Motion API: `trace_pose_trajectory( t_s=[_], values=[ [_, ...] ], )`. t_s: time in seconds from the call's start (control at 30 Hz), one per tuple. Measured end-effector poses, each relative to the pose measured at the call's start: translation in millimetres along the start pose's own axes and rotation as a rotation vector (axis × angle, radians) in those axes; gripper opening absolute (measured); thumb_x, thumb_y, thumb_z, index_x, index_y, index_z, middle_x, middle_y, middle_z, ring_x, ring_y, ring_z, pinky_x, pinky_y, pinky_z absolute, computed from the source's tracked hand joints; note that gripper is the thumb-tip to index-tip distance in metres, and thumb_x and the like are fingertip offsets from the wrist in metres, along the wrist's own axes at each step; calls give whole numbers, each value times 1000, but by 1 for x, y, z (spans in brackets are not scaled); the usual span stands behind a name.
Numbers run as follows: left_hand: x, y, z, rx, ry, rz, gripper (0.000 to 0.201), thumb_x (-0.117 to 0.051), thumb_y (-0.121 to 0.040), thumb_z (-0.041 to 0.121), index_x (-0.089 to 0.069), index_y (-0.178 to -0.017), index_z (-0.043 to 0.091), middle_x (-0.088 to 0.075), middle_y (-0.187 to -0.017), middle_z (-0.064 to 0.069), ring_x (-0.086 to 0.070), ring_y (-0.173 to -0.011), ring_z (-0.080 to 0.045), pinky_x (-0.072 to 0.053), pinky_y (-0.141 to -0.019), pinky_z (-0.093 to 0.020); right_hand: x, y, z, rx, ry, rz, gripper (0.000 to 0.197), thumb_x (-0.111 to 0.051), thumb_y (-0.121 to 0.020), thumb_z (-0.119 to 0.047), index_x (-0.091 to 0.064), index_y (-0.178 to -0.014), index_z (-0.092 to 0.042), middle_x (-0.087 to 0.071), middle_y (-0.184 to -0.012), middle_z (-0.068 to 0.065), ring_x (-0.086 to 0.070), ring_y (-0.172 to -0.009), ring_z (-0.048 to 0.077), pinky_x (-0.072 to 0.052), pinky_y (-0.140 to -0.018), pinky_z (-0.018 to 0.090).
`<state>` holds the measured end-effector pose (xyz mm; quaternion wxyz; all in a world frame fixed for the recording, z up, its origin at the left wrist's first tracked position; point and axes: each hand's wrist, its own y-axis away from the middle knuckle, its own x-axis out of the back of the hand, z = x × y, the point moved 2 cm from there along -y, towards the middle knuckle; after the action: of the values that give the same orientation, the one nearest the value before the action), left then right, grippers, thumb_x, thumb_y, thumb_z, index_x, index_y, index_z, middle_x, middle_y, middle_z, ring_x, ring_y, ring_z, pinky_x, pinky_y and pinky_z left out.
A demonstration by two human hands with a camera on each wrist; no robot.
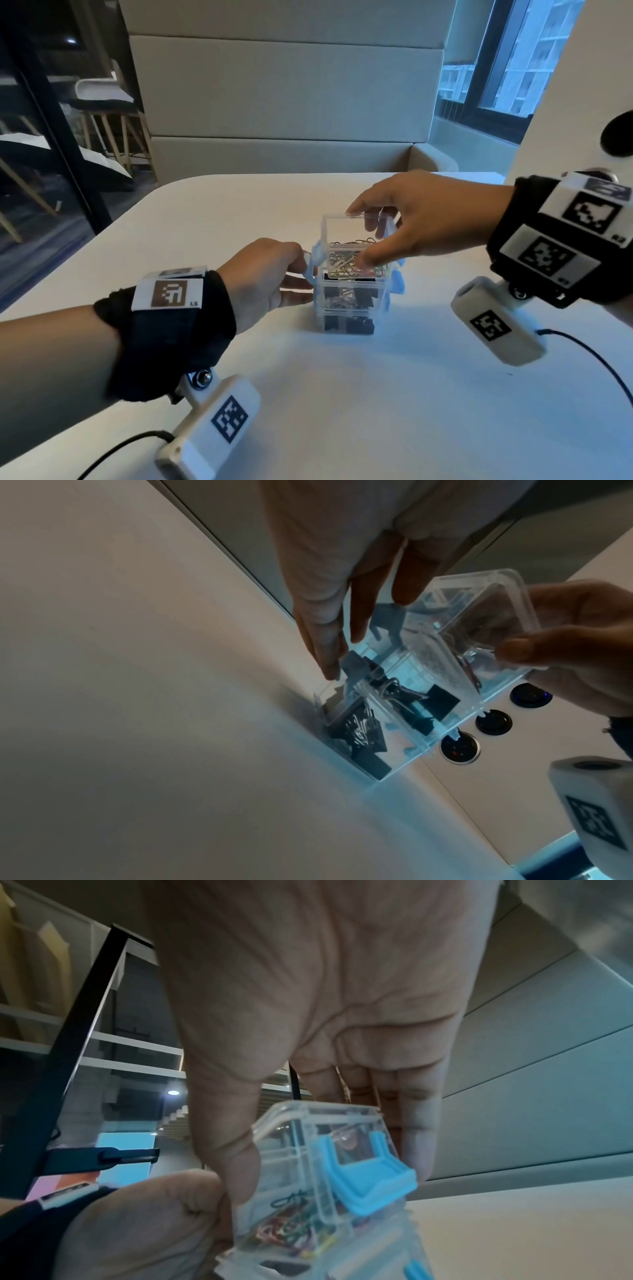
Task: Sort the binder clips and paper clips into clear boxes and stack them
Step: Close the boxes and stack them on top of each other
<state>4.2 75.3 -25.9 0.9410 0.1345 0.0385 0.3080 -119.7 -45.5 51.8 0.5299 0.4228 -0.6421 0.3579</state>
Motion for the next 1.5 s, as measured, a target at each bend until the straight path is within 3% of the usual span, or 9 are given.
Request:
trace_pose_trajectory(
  t_s=[0.23,0.4,0.57,0.63,0.8,1.03,1.17,1.37,1.5],
  values=[
    [4,0,-1,-55,-60,-83,35,-35,-83,-12,-56,-109,-22,-68,-113,-23,-65,-102,-33,-56,-89,-38,-3,-1,-3,5,-9,13,69,-72,-64,-57,-60,-125,-28,-63,-97,-15,-61,-95,11,-52,-84,30],
    [6,3,-5,-102,-107,-142,31,-48,-84,-15,-66,-108,-10,-70,-113,-20,-67,-103,-29,-56,-87,-32,-6,0,-3,2,-15,24,72,-71,-64,-57,-58,-129,-29,-62,-98,-16,-58,-91,8,-44,-76,22],
    [14,3,1,-278,-252,-52,26,-65,-80,-9,-67,-104,0,-69,-110,-19,-67,-96,-36,-53,-95,-46,-9,-1,-1,-9,-18,31,76,-69,-62,-59,-56,-131,-31,-61,-100,-18,-54,-85,4,-39,-76,21],
    [16,4,2,-319,-306,-42,24,-69,-79,-3,-68,-103,3,-69,-107,-19,-64,-84,-28,-51,-95,-49,-9,-1,0,-16,-25,30,75,-71,-65,-57,-54,-134,-31,-62,-102,-17,-54,-90,6,-39,-80,21],
    [16,8,9,-375,-271,9,13,-66,-84,14,-69,-96,9,-67,-97,-23,-60,-81,-25,-57,-83,-39,-9,-1,0,-13,-40,28,74,-73,-69,-55,-53,-135,-30,-63,-103,-16,-50,-78,-4,-36,-78,20],
    [17,12,13,-309,-113,50,24,-61,-82,-9,-66,-106,-4,-71,-102,-25,-67,-91,-29,-56,-88,-37,-9,-2,1,-12,-28,16,74,-74,-70,-53,-52,-137,-29,-64,-105,-15,-51,-79,-4,-37,-78,21],
    [12,18,15,-278,-18,29,35,-51,-81,-19,-59,-111,-4,-71,-97,-25,-70,-93,-34,-60,-79,-34,-10,-4,1,-15,-29,5,75,-75,-70,-53,-53,-137,-28,-66,-105,-15,-55,-83,-1,-38,-78,20],
    [2,21,22,-258,-59,36,48,-59,-77,-16,-53,-121,3,-70,-100,-19,-68,-94,-32,-59,-72,-33,-10,-7,0,-20,-27,-5,73,-77,-67,-52,-57,-133,-27,-68,-103,-15,-55,-78,-3,-39,-69,15],
    [6,11,26,-306,-382,56,75,-81,-62,-1,-48,-125,23,-57,-108,-4,-61,-92,-20,-53,-69,-30,-9,-7,-1,-30,-57,0,75,-79,-64,-52,-55,-132,-30,-66,-103,-16,-55,-74,-4,-41,-71,17]
  ],
)
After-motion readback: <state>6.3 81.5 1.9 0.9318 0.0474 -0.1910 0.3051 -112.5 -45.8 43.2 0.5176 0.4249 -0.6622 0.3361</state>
